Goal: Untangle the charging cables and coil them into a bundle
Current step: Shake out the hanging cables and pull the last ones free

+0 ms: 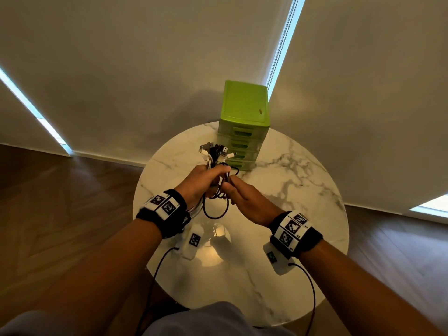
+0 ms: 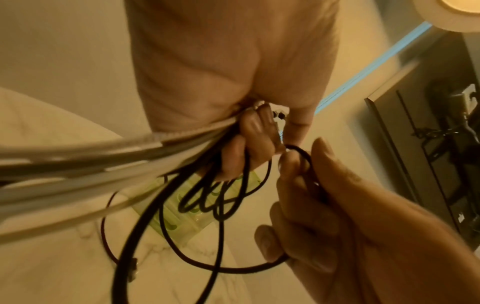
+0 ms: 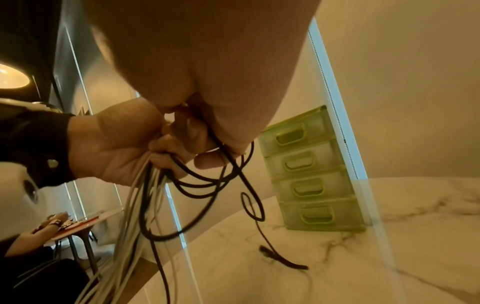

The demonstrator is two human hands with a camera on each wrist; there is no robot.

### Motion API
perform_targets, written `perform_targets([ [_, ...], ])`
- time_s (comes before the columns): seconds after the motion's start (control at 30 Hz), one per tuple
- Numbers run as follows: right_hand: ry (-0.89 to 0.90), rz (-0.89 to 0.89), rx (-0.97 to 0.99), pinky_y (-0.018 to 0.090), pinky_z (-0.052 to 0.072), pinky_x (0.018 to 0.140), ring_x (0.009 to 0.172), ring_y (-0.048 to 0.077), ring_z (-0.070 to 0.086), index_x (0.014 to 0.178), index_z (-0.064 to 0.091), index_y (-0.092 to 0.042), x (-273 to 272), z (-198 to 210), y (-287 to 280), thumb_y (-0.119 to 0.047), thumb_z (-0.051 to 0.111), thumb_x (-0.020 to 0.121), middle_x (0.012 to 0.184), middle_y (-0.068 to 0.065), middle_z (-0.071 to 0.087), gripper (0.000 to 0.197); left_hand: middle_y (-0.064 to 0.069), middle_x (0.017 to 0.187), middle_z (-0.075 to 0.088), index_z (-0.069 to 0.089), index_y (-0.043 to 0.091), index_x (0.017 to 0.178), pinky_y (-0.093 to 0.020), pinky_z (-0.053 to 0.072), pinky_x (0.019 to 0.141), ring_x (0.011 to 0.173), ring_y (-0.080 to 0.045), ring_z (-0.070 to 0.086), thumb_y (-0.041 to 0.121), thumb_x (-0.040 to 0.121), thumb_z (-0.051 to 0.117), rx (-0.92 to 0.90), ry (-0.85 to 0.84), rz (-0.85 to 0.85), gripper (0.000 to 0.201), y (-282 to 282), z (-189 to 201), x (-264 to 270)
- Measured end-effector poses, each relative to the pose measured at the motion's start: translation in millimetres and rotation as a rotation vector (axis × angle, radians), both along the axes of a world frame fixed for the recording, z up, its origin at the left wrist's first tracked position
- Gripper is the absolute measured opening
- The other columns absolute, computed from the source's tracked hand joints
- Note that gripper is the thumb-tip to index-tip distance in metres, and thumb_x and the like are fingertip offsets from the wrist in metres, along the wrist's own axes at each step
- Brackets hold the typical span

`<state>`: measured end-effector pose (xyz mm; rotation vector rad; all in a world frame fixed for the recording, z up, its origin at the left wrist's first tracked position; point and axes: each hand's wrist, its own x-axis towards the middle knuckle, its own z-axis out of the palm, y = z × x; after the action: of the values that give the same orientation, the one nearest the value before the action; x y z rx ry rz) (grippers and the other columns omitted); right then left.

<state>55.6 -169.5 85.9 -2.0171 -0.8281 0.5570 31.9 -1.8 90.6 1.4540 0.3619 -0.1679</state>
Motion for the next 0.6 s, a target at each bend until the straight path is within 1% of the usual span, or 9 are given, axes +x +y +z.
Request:
perform_targets([
  [0.07,-0.017,0.015,-0.016,0.039,0.053,0.085,0.097,0.017,0.061,0.119,0.050,-0.017,-1.5,-5.5,-4.0,-0.036,0.035,0.108,0.109,0.004,0.064,0.026,0.006,0.054,0.029,0.057,0.021,0.074,-0.028,0.019,0.048,0.048,-0.012,0.025,0.034,0.093,0.070,0.013,0.016,-0.055,0.026,1.7,-1.6,-2.1],
  [0.2,0.018,0.034,-0.055,0.024,0.049,0.082,0.085,-0.003,0.058,0.102,0.051,-0.031,-4.0,-10.9,-13.4,-0.037,0.035,0.108,0.097,-0.015,0.061,0.018,0.009,0.050,0.040,0.062,0.021,0.072,-0.026,0.026,0.049,0.046,-0.011,0.032,0.029,0.093,0.071,0.089,-0.064,0.021,0.025,-3.8,-4.7,-3.6],
  [0.27,0.042,0.016,-0.161,0.028,0.049,0.085,0.085,0.000,0.058,0.097,0.055,-0.027,-2.0,-21.4,-27.9,-0.045,0.032,0.107,0.097,-0.009,0.064,0.030,0.012,0.052,0.043,0.066,0.021,0.078,-0.025,0.029,0.051,0.048,-0.009,0.034,0.032,0.094,0.071,0.096,-0.121,0.184,0.019,1.8,-2.6,0.2],
  [0.33,0.019,-0.003,-0.281,0.037,0.051,0.088,0.087,0.013,0.061,0.091,0.057,-0.026,0.2,-35.4,-48.4,-0.053,0.028,0.104,0.092,-0.004,0.064,0.042,0.015,0.053,0.047,0.068,0.021,0.086,-0.022,0.034,0.050,0.048,-0.005,0.037,0.034,0.095,0.069,0.117,-0.183,0.304,0.016,11.8,3.7,4.3],
  [0.4,-0.019,-0.093,-0.354,0.044,0.052,0.080,0.082,0.018,0.060,0.087,0.055,-0.027,3.6,-44.0,-68.8,-0.055,0.027,0.104,0.084,-0.003,0.060,0.043,0.016,0.052,0.048,0.068,0.016,0.096,-0.016,0.039,0.050,0.050,-0.001,0.041,0.032,0.098,0.065,0.182,-0.249,0.350,0.016,17.8,11.7,4.7],
  [0.47,-0.069,-0.194,-0.383,0.039,0.044,0.076,0.075,0.013,0.055,0.086,0.054,-0.024,8.8,-47.1,-87.0,-0.051,0.026,0.105,0.081,-0.003,0.057,0.043,0.012,0.054,0.046,0.068,0.015,0.103,-0.025,0.045,0.053,0.055,-0.003,0.043,0.035,0.099,0.064,0.253,-0.307,0.383,0.021,19.4,15.8,2.6],
  [0.53,-0.065,-0.275,-0.459,0.034,0.038,0.079,0.076,0.016,0.055,0.095,0.055,-0.021,12.8,-49.1,-108.5,-0.048,0.027,0.107,0.088,-0.002,0.060,0.041,-0.003,0.061,0.048,0.067,0.023,0.098,-0.048,0.049,0.068,0.063,-0.027,0.048,0.042,0.097,0.064,0.276,-0.354,0.407,0.019,14.4,18.9,0.1],
  [0.57,-0.059,-0.319,-0.501,0.035,0.039,0.079,0.079,0.023,0.057,0.104,0.055,-0.021,13.9,-51.4,-119.6,-0.047,0.028,0.107,0.092,0.001,0.063,0.038,-0.010,0.069,0.053,0.068,0.022,0.098,-0.057,0.050,0.077,0.077,-0.045,0.050,0.042,0.096,0.065,0.262,-0.364,0.410,0.021,11.2,19.0,-0.6],
  [0.6,-0.064,-0.364,-0.514,0.037,0.040,0.077,0.079,0.027,0.059,0.110,0.055,-0.019,11.5,-52.2,-131.8,-0.044,0.030,0.107,0.093,0.003,0.064,0.036,-0.016,0.078,0.056,0.069,0.018,0.098,-0.060,0.049,0.084,0.092,-0.052,0.051,0.042,0.096,0.066,0.245,-0.366,0.396,0.025,5.3,18.5,-0.6],
])
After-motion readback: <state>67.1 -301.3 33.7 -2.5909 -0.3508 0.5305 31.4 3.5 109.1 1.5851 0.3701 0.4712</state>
